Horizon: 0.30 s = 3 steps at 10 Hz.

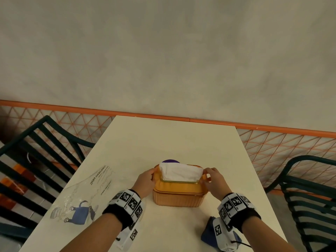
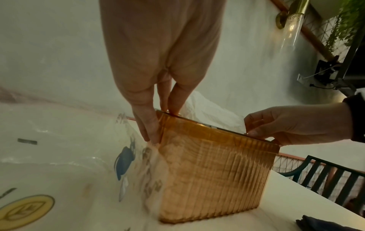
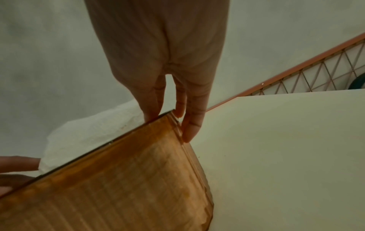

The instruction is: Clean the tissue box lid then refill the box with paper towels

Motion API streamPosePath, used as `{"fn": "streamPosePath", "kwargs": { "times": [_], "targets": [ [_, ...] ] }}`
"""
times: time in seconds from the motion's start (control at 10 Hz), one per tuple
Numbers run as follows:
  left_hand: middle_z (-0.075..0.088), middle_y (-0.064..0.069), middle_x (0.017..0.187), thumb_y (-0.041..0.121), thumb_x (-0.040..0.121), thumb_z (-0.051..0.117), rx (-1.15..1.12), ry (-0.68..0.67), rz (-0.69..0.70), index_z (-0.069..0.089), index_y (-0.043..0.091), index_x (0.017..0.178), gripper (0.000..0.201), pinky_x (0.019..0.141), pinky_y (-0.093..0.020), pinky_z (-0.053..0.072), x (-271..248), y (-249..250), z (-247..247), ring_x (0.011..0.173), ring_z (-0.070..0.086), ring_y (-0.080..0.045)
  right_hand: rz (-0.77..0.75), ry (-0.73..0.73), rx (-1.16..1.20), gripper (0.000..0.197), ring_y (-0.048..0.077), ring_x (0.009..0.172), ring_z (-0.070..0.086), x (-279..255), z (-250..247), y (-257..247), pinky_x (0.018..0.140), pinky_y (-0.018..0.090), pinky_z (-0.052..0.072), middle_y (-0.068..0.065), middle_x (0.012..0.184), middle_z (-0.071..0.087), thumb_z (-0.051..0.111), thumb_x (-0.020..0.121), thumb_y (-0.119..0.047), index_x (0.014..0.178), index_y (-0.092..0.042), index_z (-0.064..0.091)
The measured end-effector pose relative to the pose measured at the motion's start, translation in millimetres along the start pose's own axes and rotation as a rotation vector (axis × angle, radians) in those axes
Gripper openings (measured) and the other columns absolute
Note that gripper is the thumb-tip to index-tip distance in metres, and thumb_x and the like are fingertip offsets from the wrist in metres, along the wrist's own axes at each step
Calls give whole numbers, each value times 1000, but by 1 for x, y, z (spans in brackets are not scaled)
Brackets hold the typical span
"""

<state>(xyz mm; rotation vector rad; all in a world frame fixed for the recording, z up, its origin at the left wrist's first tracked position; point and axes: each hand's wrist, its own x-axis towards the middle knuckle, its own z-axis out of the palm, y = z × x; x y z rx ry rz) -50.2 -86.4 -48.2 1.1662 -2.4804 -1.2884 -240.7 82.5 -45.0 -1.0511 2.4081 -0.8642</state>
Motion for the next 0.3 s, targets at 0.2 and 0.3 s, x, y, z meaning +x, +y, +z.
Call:
{"fn": "streamPosePath", "kwargs": {
  "times": [0.2, 0.3],
  "targets": [
    [44, -7, 145, 5, 95, 44, -17, -3, 12, 37, 14, 143, 50, 110, -30, 37, -1, -3, 1, 131, 45, -22, 18, -18, 34, 26, 25, 97, 58, 2, 0, 2, 89, 34, 50, 10, 118, 52, 60, 87, -10, 113, -7, 58],
    [48, -5, 142, 12, 96, 46, -134, 74, -13, 41, 15, 140, 45, 105, -31, 43, -2, -5, 1, 122, 53, -21, 30, -15, 46, 30, 19, 91, 57, -1, 0, 8, 79, 32, 55, 4, 117, 49, 57, 90, -14, 120, -11, 53]
  ]
}}
